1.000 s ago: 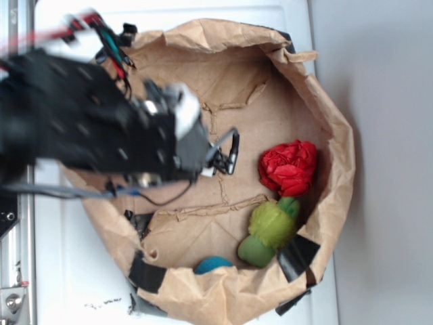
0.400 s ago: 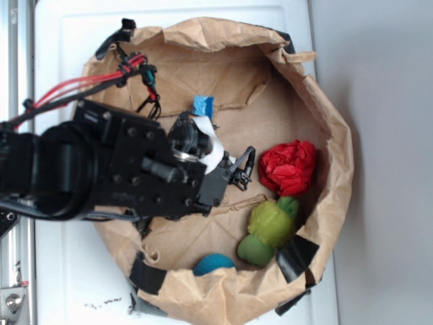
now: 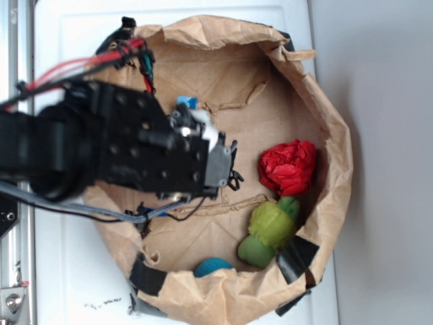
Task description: Grab the blue sponge.
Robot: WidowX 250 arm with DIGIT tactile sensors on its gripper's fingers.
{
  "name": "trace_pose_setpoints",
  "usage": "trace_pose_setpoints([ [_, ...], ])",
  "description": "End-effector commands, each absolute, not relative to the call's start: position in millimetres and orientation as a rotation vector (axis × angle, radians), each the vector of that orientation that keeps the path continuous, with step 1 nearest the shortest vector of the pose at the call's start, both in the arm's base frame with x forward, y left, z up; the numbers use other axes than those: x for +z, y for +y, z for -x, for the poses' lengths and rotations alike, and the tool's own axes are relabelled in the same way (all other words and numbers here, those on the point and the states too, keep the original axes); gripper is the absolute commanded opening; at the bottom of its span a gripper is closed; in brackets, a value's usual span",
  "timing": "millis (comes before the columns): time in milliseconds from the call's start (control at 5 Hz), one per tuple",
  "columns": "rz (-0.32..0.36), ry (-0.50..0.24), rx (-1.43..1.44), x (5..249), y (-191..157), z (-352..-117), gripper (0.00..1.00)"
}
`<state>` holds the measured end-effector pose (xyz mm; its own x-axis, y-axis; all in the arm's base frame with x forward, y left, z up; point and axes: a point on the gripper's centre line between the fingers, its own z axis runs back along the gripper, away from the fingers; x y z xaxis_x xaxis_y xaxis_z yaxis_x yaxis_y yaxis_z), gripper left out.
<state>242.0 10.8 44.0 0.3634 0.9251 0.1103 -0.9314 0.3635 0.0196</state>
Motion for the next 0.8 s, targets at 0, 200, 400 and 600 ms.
trace_pose_setpoints([
  [0, 0.125, -0.133, 1.116, 107.9, 33.3, -239.9, 0.0],
  [200, 0.209, -0.221, 0.86, 124.6, 28.1, -241.1, 0.0],
  [400, 0.168, -0.26, 0.599, 138.4, 18.1, -240.2, 0.0],
  [600, 0.132, -0.251, 0.559, 145.9, 23.0, -237.8, 0.0],
])
